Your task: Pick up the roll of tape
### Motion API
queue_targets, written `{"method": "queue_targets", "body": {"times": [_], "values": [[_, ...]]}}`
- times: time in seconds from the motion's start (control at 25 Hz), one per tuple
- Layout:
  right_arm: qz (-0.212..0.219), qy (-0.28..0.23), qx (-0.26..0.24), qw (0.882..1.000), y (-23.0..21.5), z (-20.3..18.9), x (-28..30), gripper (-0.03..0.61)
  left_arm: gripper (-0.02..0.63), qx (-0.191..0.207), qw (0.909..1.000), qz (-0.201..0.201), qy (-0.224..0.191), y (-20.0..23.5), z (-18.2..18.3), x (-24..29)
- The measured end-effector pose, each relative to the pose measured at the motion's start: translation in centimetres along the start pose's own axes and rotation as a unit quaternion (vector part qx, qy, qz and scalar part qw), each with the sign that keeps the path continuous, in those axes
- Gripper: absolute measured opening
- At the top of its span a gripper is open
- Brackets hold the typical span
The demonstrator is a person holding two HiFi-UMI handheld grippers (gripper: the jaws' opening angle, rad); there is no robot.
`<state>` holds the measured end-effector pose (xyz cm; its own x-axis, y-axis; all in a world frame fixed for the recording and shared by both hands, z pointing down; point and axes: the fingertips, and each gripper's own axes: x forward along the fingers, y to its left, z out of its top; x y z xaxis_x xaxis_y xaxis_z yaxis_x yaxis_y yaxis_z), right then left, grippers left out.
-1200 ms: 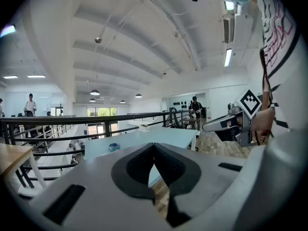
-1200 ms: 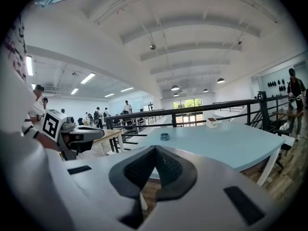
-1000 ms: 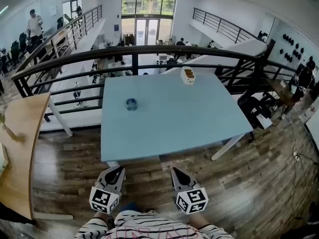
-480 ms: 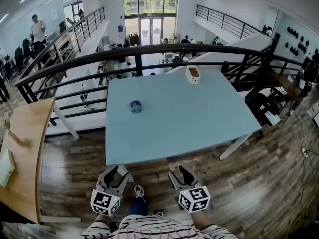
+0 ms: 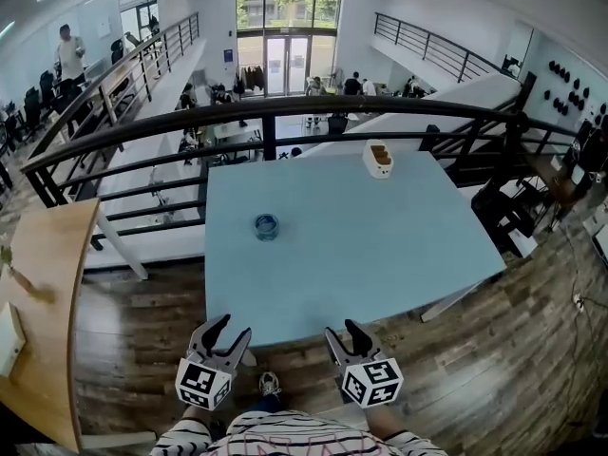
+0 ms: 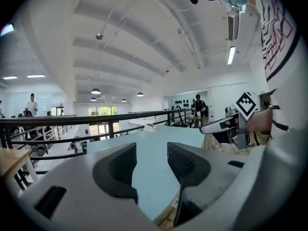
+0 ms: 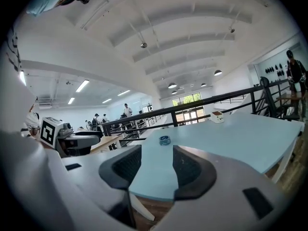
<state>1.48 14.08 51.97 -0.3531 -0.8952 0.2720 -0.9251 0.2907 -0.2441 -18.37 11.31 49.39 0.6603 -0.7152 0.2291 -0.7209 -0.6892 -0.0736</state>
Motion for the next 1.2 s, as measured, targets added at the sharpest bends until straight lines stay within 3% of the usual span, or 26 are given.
{"method": "queue_targets", "body": {"times": [0.64, 0.8, 1.0, 1.2], "values": [[-0.036, -0.003, 0.003, 0.999, 1.2, 4.5, 13.9, 0.196, 0.179, 0.009, 0.9997, -0.024, -0.001, 14.6, 0.9, 6.3], [-0.048, -0.007, 0.005, 0.999, 0.6, 4.9, 15.7, 0.196, 0.179, 0.026, 0.9990, -0.036, -0.001, 16.5, 1.2, 8.2], [-0.054, 0.003, 0.006, 0.998, -0.8, 5.2, 17.2, 0.196, 0.183, 0.019, 0.9984, -0.053, -0.004, 17.1, 1.9, 10.7], [-0.039, 0.016, 0.009, 0.999, -3.1, 5.5, 19.6, 0.198, 0.192, 0.029, 0.9983, -0.050, 0.012, 17.2, 2.6, 13.5]]}}
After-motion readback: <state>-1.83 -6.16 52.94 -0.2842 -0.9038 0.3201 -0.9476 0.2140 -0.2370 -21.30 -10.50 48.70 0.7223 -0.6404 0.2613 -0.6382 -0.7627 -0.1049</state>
